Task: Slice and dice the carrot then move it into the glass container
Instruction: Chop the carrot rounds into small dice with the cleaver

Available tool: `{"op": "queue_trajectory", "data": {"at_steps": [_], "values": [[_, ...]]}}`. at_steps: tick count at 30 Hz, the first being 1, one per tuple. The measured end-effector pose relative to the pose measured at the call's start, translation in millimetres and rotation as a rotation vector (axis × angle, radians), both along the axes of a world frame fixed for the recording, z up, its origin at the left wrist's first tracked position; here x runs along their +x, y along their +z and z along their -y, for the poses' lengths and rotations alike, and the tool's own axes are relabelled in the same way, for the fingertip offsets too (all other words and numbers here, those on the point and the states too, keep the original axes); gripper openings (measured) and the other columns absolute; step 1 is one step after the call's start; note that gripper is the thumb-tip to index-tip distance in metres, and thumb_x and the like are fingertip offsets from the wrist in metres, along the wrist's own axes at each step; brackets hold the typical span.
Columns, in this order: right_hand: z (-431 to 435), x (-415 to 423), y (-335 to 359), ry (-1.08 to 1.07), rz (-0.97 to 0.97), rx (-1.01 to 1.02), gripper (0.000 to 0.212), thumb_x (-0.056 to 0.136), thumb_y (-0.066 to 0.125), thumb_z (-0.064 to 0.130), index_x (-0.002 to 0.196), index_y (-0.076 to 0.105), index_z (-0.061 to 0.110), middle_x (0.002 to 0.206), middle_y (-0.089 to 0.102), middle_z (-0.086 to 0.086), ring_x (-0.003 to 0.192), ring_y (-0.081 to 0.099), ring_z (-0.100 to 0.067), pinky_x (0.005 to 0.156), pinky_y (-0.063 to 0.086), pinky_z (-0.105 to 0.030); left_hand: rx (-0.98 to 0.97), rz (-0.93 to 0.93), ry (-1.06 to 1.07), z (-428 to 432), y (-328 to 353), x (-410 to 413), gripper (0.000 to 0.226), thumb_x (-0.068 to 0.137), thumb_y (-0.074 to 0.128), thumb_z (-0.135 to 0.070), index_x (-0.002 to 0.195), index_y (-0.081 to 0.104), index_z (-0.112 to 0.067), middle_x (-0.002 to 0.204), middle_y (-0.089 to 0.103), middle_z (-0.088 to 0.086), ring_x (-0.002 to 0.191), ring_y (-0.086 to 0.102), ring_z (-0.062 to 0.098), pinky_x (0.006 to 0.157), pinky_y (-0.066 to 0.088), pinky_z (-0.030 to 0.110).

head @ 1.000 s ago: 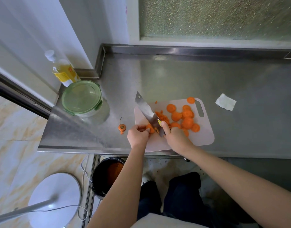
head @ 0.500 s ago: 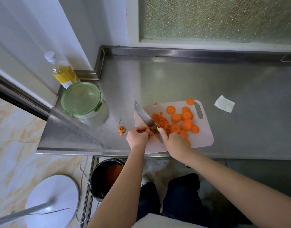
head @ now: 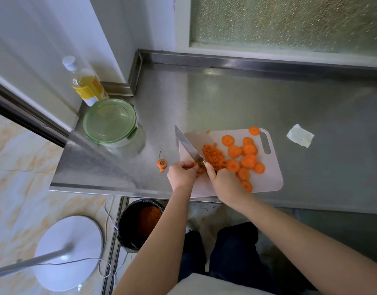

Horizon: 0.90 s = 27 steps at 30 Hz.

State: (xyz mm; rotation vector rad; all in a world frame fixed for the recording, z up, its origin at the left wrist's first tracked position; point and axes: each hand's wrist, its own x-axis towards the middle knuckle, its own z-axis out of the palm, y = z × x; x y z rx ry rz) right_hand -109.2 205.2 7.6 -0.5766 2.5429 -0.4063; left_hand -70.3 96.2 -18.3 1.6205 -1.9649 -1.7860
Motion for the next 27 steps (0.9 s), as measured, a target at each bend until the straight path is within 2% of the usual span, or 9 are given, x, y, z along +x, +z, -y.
{"op": "queue_trajectory", "data": {"at_steps": [1,3,6,11,14,16,20,23,27], "values": [[-1.1,-0.1,-2.7,-0.023,-0.037,0.001,0.068,0.099,0.022,0.051,0.054,0.048,0.007,0.052,0.048,-0.002,0.048,0.046,-0.016,0.041,0.025,-0.022,-0.003,-0.004,-0.002,-0.7,-0.5,0.0,0.011,0.082,0.069,-0.009,0.094,0.070,-0.010,0.085,0.065,0.000,0.063,0.053,-0.002,0.044,0.039,0.001],[-1.5,2.1,-8.0,-0.033,-0.063,-0.004,0.068,0.099,0.021,0.051,0.049,0.044,0.010,0.047,0.043,0.000,0.044,0.043,-0.016,0.041,0.024,-0.021,-0.011,-0.013,-0.002,-1.9,-1.0,0.3,0.012,0.083,0.069,-0.008,0.095,0.070,-0.008,0.085,0.064,-0.001,0.061,0.051,-0.004,0.045,0.038,-0.001],[-1.8,0.3,-7.0,-0.019,0.026,-0.030,0.062,0.101,0.022,0.047,0.068,0.055,0.006,0.053,0.045,-0.001,0.053,0.053,-0.022,0.043,0.027,-0.023,-0.013,-0.021,0.001,-2.3,-1.1,1.1,0.012,0.084,0.068,-0.008,0.095,0.070,-0.008,0.084,0.062,-0.002,0.060,0.050,-0.005,0.045,0.038,-0.001],[10.1,-3.2,-2.1,-0.080,0.112,-0.104,0.059,0.103,0.024,0.040,0.103,0.063,-0.005,0.084,0.065,-0.022,0.079,0.064,-0.035,0.060,0.047,-0.036,-0.042,0.002,-0.009,-3.3,2.0,2.7,0.011,0.081,0.071,-0.012,0.093,0.070,-0.012,0.086,0.067,-0.002,0.072,0.058,0.005,0.048,0.039,0.003],[6.1,-4.7,-4.0,-0.094,0.175,-0.134,0.053,0.100,0.025,0.050,0.066,0.047,0.016,0.069,0.053,-0.008,0.070,0.054,-0.027,0.054,0.037,-0.030,-0.057,0.005,-0.010,-4.4,3.7,2.6,0.011,0.081,0.071,-0.013,0.093,0.070,-0.013,0.084,0.066,-0.003,0.076,0.060,0.007,0.048,0.039,0.003],[2.9,-8.5,-7.4,-0.149,0.207,-0.155,0.052,0.099,0.025,0.051,0.061,0.040,0.019,0.061,0.043,-0.002,0.063,0.046,-0.024,0.053,0.033,-0.026,-0.068,0.005,-0.012,-5.6,4.6,2.8,0.011,0.082,0.070,-0.012,0.093,0.070,-0.013,0.083,0.065,-0.004,0.074,0.058,0.006,0.048,0.039,0.004],[2.3,-20.9,-13.7,-0.194,0.294,-0.129,0.061,0.102,0.021,0.045,0.081,0.063,0.006,0.057,0.041,-0.004,0.056,0.041,-0.022,0.047,0.025,-0.023,-0.074,-0.006,-0.001,-6.4,3.2,4.8,0.010,0.081,0.071,-0.011,0.091,0.070,-0.012,0.083,0.069,0.000,0.071,0.061,0.008,0.051,0.042,0.004],[-3.3,-24.7,-13.8,-0.227,0.312,-0.236,0.068,0.098,0.027,0.056,0.050,0.041,0.010,0.050,0.040,-0.006,0.049,0.038,-0.022,0.052,0.030,-0.031,-0.049,-0.028,0.024,-6.4,2.4,6.2,0.007,0.079,0.073,-0.010,0.084,0.069,-0.014,0.080,0.071,0.005,0.070,0.067,0.015,0.067,0.053,0.017],[-7.3,-21.2,-10.6,-0.247,0.283,-0.297,0.068,0.097,0.028,0.057,0.046,0.037,0.013,0.046,0.039,-0.004,0.047,0.037,-0.020,0.051,0.028,-0.030,-0.077,-0.041,0.018,-6.8,-1.6,7.5,0.010,0.077,0.074,-0.012,0.086,0.071,-0.013,0.082,0.073,0.007,0.070,0.067,0.014,0.064,0.049,0.013]]}}
